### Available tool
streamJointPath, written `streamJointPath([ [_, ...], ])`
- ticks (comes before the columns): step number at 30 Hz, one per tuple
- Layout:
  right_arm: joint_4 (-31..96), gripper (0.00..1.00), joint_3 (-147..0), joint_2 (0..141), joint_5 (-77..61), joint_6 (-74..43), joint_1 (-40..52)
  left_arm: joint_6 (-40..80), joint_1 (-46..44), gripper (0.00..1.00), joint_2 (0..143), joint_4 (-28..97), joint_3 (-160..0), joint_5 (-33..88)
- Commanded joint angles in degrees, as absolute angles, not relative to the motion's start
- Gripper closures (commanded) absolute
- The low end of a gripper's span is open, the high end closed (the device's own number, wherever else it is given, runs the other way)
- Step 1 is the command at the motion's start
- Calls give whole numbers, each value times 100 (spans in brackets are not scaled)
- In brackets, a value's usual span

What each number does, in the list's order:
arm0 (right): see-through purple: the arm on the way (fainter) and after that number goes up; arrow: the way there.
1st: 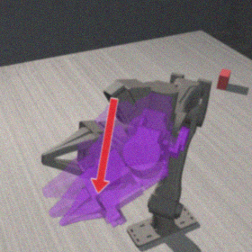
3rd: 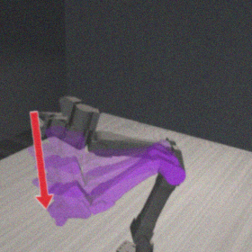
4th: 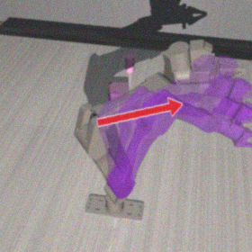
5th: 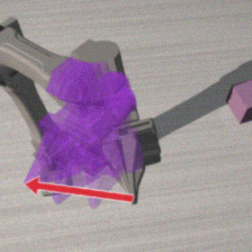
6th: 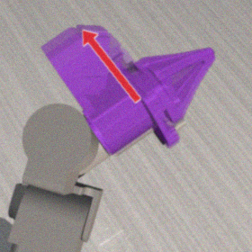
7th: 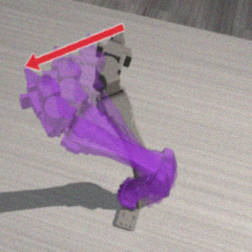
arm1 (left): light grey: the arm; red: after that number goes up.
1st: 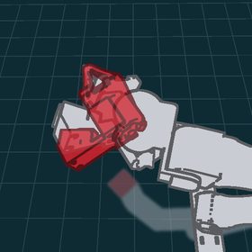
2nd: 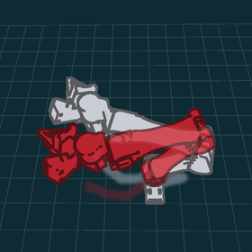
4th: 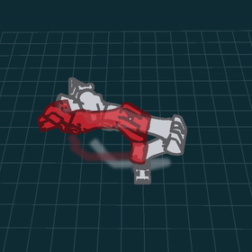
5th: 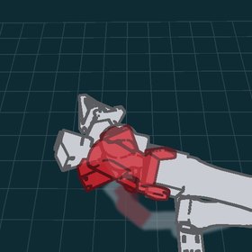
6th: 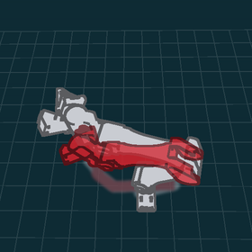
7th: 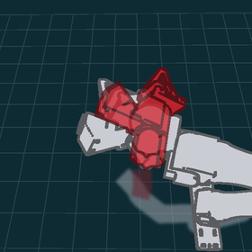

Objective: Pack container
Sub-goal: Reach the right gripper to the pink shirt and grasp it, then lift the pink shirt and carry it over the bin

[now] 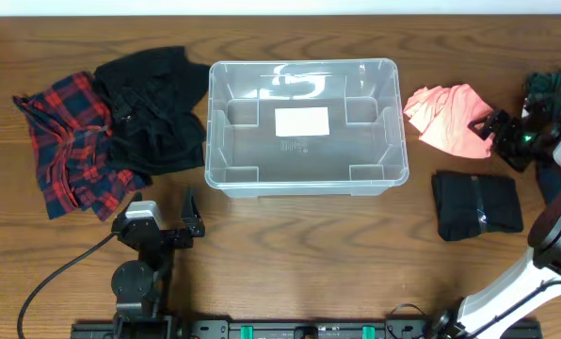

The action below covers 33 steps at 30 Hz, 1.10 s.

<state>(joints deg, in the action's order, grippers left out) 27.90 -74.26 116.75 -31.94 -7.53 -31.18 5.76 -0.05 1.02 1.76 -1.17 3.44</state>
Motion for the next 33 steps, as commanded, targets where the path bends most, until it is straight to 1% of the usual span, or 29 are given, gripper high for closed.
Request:
streamJointPath([
  [1,2696,6,-7413,12007,-3151,-915,-3035,521,21,2,104,379,-23,344],
  [2,2648,11,-7413,12027,-3155,-930,-3006,523,21,2,104,379,-23,344],
  [4,2528,26,-7413,12036,-3168,-989,-2936,523,21,2,104,379,-23,344],
  [6,2390,52,-7413,12036,-3170,-1066,-2849,523,21,2,104,379,-23,344],
  [8,2270,68,-7413,12036,-3179,-1175,-2764,521,21,2,104,379,-23,344],
  [10,2161,79,-7413,12036,-3177,-1201,-2676,523,21,2,104,377,-23,344],
  [12,2051,99,-7415,12036,-3175,-1205,-2589,521,21,2,104,379,-23,344],
  [18,2106,99,-7688,11937,-3201,-1350,-2504,523,21,2,104,379,-23,344],
  [21,2541,99,-8064,11712,-3258,-1334,-2486,523,21,2,104,379,-23,344],
  [25,3269,99,-8676,11286,-3282,-1013,-2353,523,21,2,104,379,-23,342],
  [29,3953,99,-9290,10720,-3277,-749,-2058,523,21,2,104,379,-23,344],
  [33,4272,99,-9677,10165,-3280,-720,-1684,521,21,2,104,379,-23,344],
])
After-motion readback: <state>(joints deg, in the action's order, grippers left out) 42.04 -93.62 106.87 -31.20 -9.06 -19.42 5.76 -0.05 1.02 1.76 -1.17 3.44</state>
